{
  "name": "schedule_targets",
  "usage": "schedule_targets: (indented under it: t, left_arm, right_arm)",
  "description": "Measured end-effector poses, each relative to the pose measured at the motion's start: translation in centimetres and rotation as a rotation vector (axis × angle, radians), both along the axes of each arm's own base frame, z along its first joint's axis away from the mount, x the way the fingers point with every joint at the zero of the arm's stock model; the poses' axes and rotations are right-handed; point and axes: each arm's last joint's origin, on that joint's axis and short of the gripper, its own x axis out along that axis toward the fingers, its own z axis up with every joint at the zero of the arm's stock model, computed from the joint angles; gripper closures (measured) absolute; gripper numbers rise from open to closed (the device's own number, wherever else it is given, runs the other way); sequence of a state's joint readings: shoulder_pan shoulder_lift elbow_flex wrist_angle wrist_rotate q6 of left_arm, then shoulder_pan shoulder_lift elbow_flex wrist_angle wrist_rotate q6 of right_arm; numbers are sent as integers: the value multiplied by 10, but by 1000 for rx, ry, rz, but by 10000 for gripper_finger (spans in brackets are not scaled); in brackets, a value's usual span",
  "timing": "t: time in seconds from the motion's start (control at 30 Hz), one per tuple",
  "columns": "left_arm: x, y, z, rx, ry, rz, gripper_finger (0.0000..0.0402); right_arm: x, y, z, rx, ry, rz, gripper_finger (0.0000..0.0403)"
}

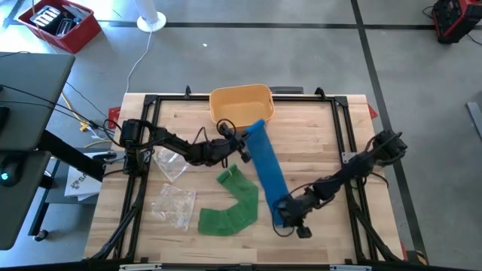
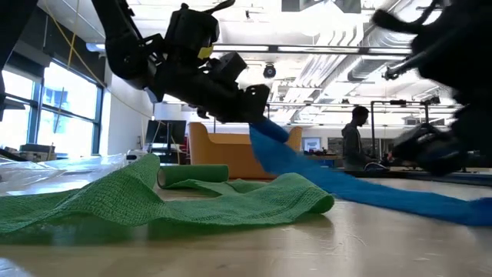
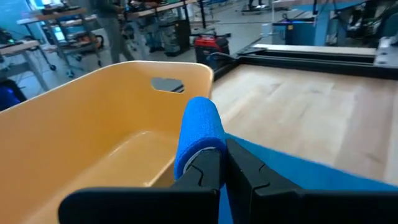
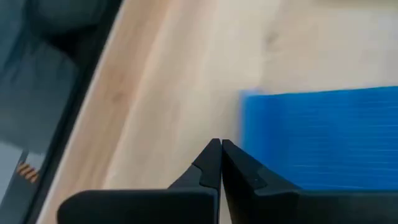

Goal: Roll bandage
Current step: Roll the blue bandage

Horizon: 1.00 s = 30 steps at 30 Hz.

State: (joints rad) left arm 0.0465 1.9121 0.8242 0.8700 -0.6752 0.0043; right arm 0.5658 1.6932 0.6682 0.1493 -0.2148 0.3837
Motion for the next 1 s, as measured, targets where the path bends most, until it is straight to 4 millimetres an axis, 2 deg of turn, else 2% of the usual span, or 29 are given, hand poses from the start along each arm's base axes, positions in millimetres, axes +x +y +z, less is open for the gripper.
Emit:
schedule_targets:
  t: [0.13,0.27,0.4,0.53,0.63,0.8,0.9,1.0]
  left_arm:
    - [-1,5,0,1,0,19,401]
    - [-1,7,0,0,0,15,401]
    - [0,5,0,-4,-3,-4,401]
    - [0,4,0,-4,-3,-9,401]
    - [0,3,0,-4,-3,-11,401]
    - [0,3,0,-4,-3,-10,401]
    - [0,3,1,3,-1,-12,401]
    - [1,1,4,26,-15,-29,401]
  right_arm:
    - [-8,10,4,15,-2,60,402]
    - [-10,10,20,5,-69,23,403]
    - [-10,-6,31,-187,-157,-153,403]
    - [-6,-25,24,-301,-123,-309,403]
    - [-6,-26,10,-269,-62,-240,403]
    - [-14,-7,-2,-212,-27,-83,403]
    - [-20,0,3,-204,-31,-66,403]
    - [-21,2,23,-205,-93,-102,403]
